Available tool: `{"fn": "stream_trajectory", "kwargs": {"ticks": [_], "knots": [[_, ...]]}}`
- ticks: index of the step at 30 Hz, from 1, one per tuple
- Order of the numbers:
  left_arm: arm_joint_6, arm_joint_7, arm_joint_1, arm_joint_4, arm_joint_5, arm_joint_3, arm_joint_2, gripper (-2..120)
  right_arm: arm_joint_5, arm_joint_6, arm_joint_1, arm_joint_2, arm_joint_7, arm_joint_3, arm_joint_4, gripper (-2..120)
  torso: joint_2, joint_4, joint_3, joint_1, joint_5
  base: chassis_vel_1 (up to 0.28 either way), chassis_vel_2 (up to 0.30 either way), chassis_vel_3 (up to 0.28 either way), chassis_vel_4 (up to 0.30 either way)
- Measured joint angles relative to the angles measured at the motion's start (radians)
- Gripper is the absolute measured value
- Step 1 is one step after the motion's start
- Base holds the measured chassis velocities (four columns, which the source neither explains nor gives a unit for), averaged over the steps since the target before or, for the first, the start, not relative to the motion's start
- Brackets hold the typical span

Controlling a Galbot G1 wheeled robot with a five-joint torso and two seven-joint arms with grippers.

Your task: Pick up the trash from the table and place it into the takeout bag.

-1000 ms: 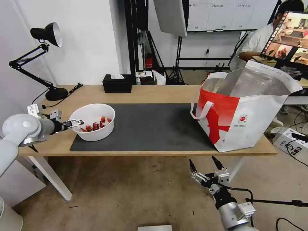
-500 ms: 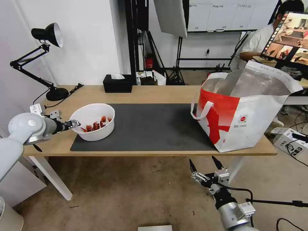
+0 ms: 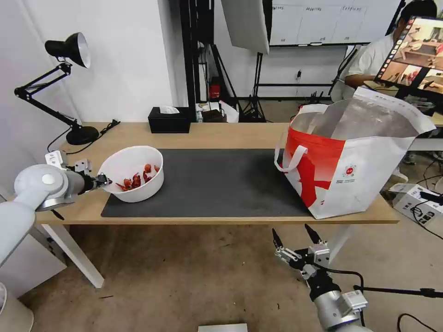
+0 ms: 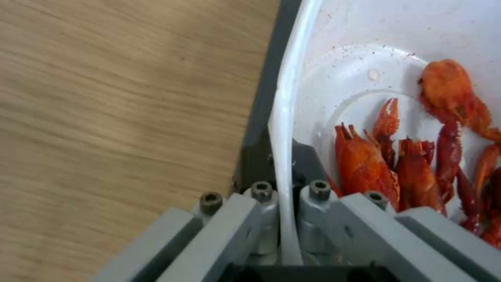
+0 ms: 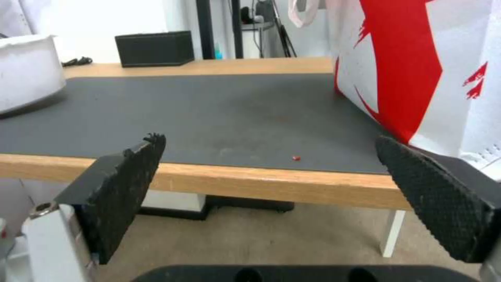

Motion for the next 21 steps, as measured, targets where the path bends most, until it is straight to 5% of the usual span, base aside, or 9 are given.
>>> {"fn": "stream_trajectory", "kwargs": {"ticks": [21], "knots": [[-0.083,0.046,-0.012,-0.098,0.032,-0.018,0.026,0,0.000,0.000,0.000,0.000,0.000,0.000,0.000,100,0.000,0.0003,0.000,0.000,0.0002,0.000,0.000,0.000,0.000]]}}
